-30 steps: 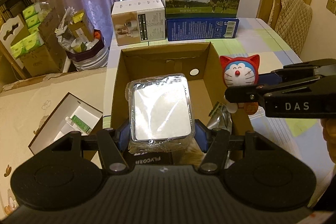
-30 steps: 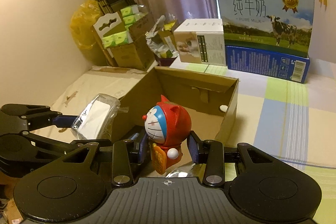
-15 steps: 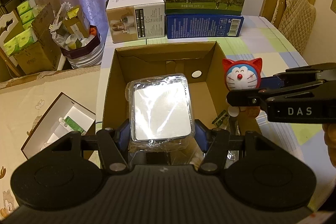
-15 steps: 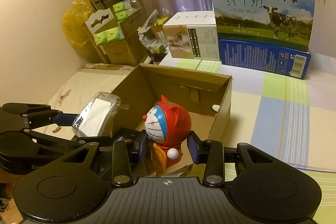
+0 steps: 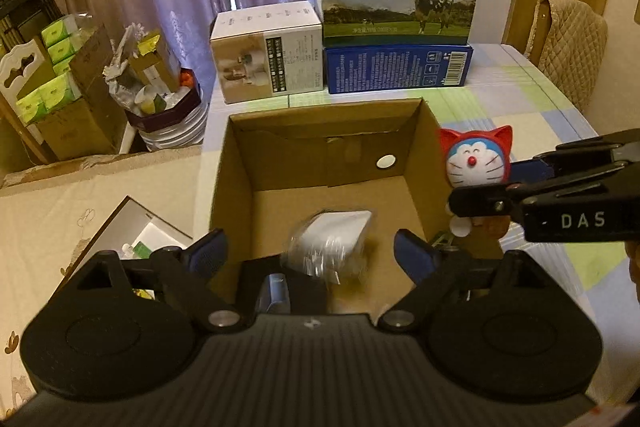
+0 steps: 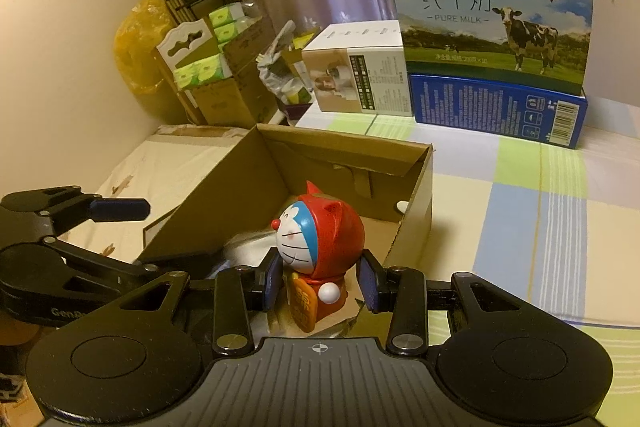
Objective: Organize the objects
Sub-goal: 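Release the plastic box from the left tool into the cardboard box while the right tool drops the figure in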
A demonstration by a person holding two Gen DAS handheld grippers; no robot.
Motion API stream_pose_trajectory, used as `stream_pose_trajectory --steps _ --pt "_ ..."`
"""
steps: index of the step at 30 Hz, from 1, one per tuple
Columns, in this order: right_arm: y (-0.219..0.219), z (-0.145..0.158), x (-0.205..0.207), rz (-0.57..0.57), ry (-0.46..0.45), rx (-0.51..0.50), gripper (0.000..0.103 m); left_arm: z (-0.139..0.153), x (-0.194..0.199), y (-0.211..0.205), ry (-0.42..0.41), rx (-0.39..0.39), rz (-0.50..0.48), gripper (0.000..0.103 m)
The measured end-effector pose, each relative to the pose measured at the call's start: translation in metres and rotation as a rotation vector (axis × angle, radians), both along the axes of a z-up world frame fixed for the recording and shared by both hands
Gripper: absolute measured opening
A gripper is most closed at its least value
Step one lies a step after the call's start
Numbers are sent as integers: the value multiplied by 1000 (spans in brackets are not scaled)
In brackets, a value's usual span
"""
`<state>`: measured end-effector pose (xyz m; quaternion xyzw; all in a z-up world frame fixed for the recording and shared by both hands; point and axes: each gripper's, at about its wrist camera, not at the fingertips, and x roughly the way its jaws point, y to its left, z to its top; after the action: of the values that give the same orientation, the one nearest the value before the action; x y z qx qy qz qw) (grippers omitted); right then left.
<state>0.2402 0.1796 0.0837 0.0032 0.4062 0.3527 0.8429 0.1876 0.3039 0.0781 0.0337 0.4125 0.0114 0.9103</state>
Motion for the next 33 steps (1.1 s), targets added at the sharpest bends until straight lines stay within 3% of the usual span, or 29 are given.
stream_pose_trajectory --steps 33 --pt "17 1 -5 14 23 22 37 -3 -19 11 24 -4 20 87"
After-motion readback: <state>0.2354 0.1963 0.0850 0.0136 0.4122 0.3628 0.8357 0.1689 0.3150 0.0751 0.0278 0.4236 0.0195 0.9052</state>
